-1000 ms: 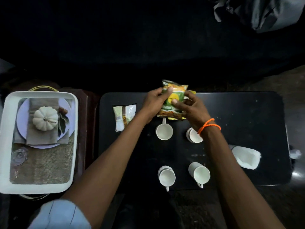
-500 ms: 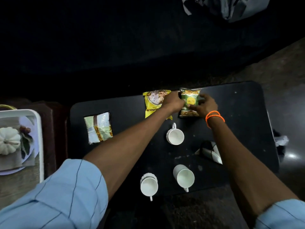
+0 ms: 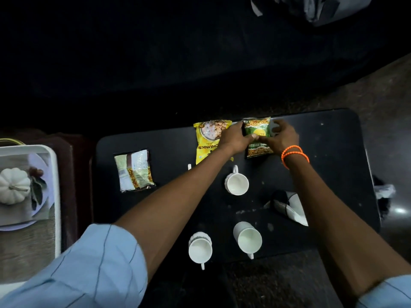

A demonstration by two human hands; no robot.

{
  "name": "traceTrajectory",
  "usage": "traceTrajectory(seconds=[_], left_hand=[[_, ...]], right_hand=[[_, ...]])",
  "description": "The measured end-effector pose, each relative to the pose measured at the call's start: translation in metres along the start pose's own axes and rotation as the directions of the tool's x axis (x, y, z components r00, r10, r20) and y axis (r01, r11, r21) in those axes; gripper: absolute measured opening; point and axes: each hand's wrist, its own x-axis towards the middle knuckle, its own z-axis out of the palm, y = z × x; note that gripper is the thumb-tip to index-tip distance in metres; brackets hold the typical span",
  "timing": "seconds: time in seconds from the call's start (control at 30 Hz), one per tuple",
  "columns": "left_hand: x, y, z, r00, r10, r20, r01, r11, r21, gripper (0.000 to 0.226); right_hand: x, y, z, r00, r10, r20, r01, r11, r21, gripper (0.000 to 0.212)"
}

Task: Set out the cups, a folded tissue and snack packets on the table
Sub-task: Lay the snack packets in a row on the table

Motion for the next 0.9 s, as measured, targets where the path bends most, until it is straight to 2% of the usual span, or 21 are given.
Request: traceTrajectory(seconds=[0.03, 0.1, 0.17, 0.23, 0.27, 0.33, 0.4, 0.47, 0.53, 0.6, 0.7, 0.77, 0.83, 0.9], left_hand=[[-0.004, 0.001, -0.011, 1.0, 0.005, 0.008, -0.005, 0.998, -0.068, 0.062], [-0.016, -0.001, -0.041, 1.0, 0.004, -0.006, -0.005, 0.945, -0.327, 0.055], [-0.031, -0.019, -0.076, 0.989, -0.006, -0.148, -0.074, 0.844, -0.53, 0.03], [-0.053, -0.053, -0.112, 0.923, -0.095, -0.373, -0.118, 0.853, -0.508, 0.008], [-0.065, -0.076, -0.128, 0.858, -0.162, -0.488, -0.085, 0.892, -0.445, 0.009], [-0.084, -0.127, -0.157, 0.719, -0.276, -0.638, 0.098, 0.949, -0.3, 0.022], [-0.1, -0.177, -0.177, 0.658, -0.43, -0.618, 0.329, 0.903, -0.277, 0.04], [-0.113, -0.211, -0.187, 0.679, -0.542, -0.494, 0.456, 0.84, -0.294, 0.045], [-0.122, -0.23, -0.19, 0.731, -0.552, -0.401, 0.444, 0.831, -0.335, 0.042], [-0.125, -0.241, -0.191, 0.767, -0.552, -0.329, 0.397, 0.809, -0.433, 0.038], [-0.124, -0.245, -0.19, 0.813, -0.554, -0.182, 0.337, 0.701, -0.628, 0.036], [-0.122, -0.245, -0.19, 0.828, -0.533, -0.174, 0.315, 0.699, -0.643, 0.035], [-0.118, -0.239, -0.192, 0.847, -0.494, -0.199, 0.267, 0.718, -0.643, 0.03], [-0.113, -0.228, -0.2, 0.881, -0.446, -0.157, 0.215, 0.673, -0.708, 0.021]], right_hand=[[-0.004, -0.007, -0.001, 0.998, -0.014, -0.055, 0.014, 1.0, 0.009, 0.082], [-0.019, -0.026, 0.004, 0.985, -0.075, -0.158, 0.09, 0.992, 0.091, 0.076], [-0.041, -0.052, 0.019, 0.97, -0.155, -0.189, 0.19, 0.965, 0.181, 0.065], [-0.068, -0.079, 0.047, 0.968, -0.234, -0.095, 0.251, 0.936, 0.248, 0.053], [-0.081, -0.093, 0.064, 0.963, -0.271, -0.016, 0.263, 0.92, 0.29, 0.046], [-0.106, -0.119, 0.102, 0.932, -0.339, 0.126, 0.275, 0.89, 0.363, 0.034], [-0.126, -0.142, 0.139, 0.897, -0.376, 0.231, 0.282, 0.891, 0.356, 0.029], [-0.141, -0.16, 0.174, 0.873, -0.349, 0.34, 0.274, 0.929, 0.248, 0.03], [-0.154, -0.169, 0.205, 0.87, -0.241, 0.429, 0.254, 0.967, 0.029, 0.04], [-0.167, -0.17, 0.23, 0.886, -0.1, 0.452, 0.174, 0.977, -0.123, 0.049], [-0.179, -0.165, 0.255, 0.887, 0.029, 0.461, 0.036, 0.991, -0.131, 0.062], [-0.18, -0.161, 0.261, 0.886, 0.062, 0.459, -0.025, 0.996, -0.086, 0.069], [-0.174, -0.16, 0.258, 0.889, 0.055, 0.455, -0.046, 0.998, -0.032, 0.071], [-0.166, -0.162, 0.246, 0.916, -0.011, 0.402, -0.008, 0.999, 0.047, 0.063]])
